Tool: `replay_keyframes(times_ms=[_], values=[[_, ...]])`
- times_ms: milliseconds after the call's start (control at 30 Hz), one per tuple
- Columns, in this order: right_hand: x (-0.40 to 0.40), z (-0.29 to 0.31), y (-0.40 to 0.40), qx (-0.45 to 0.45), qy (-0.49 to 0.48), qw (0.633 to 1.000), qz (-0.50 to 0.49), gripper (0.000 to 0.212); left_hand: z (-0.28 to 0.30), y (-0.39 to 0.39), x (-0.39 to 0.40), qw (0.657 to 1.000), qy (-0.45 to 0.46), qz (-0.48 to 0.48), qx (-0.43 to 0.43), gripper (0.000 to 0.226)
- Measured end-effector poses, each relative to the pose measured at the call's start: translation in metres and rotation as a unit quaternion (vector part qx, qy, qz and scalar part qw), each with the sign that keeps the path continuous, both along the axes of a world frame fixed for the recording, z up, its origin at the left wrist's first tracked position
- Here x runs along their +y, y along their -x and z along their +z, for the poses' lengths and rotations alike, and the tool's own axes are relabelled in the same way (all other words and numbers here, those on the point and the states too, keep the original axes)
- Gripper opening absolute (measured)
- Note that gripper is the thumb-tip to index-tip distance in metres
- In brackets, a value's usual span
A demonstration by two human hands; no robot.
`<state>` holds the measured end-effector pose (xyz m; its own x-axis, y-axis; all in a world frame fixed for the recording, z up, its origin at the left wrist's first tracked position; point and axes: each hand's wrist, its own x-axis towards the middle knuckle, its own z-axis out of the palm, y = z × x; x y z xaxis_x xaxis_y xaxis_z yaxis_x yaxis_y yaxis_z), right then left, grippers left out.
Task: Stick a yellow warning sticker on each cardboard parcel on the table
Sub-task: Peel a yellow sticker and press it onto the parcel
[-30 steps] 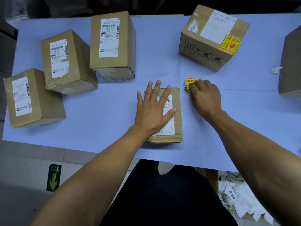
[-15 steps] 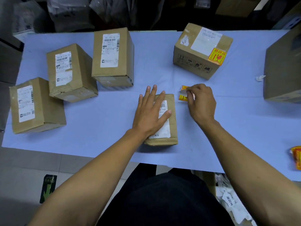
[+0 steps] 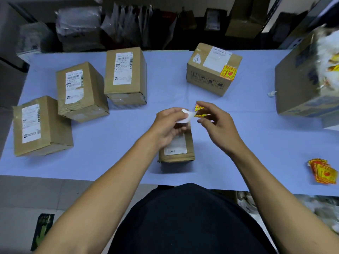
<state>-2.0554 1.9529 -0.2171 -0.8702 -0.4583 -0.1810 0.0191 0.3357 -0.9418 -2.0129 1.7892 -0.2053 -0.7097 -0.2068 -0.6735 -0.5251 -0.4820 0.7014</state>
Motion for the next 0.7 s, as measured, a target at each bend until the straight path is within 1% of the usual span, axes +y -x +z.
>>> replay_keyframes(times_ms=[33,67,100,133,167,200,267,300,333,433,467,567,633,700], values=[[0.001,0.004,0.001,0.066,-0.034,0.996,0.053,0.041,0.002,-0.002,-0.005,1.0,-0.015,-0.001,-0.008,0.013],[0.0,0.008,0.001,0.122,-0.056,0.987,0.089,0.035,0.005,-0.004,-0.008,1.0,-0.025,-0.006,-0.013,0.014],[-0.003,0.011,0.002,0.154,-0.063,0.981,0.098,0.025,0.008,-0.006,-0.012,0.999,-0.033,-0.015,-0.015,0.012],[-0.007,0.014,0.001,0.16,-0.059,0.982,0.086,0.016,0.01,-0.008,-0.014,0.999,-0.04,-0.025,-0.015,0.01],[-0.011,0.017,0.001,0.14,-0.045,0.987,0.064,0.01,0.012,-0.01,-0.017,0.998,-0.051,-0.034,-0.015,0.011],[-0.014,0.02,0.0,0.091,-0.022,0.995,0.036,0.007,0.013,-0.013,-0.018,0.997,-0.058,-0.041,-0.015,0.021],[-0.019,0.025,-0.002,-0.047,0.044,0.998,-0.009,0.007,0.014,-0.019,-0.021,0.997,-0.056,-0.045,0.005,0.042],[-0.02,0.027,-0.004,-0.099,0.069,0.992,-0.022,0.008,0.014,-0.022,-0.021,0.998,-0.04,-0.049,0.031,0.044],[-0.021,0.029,-0.006,-0.127,0.079,0.988,-0.026,0.008,0.014,-0.025,-0.019,0.997,-0.016,-0.055,0.06,0.042],[-0.024,0.035,-0.012,-0.151,0.092,0.984,-0.004,0.009,0.016,-0.031,-0.01,0.991,0.026,-0.046,0.124,0.018],[-0.026,0.037,-0.013,-0.154,0.098,0.983,0.004,0.009,0.016,-0.032,-0.01,0.99,0.026,-0.034,0.134,0.016],[-0.025,0.047,-0.01,-0.177,0.116,0.977,0.009,0.01,0.022,-0.031,-0.012,0.99,-0.013,-0.009,0.143,0.016],[-0.023,0.052,-0.006,-0.195,0.125,0.973,0.016,0.014,0.025,-0.032,-0.015,0.988,-0.025,-0.023,0.148,0.011],[-0.022,0.057,-0.002,-0.214,0.135,0.967,0.021,0.017,0.029,-0.033,-0.018,0.987,-0.015,-0.061,0.151,0.006]])
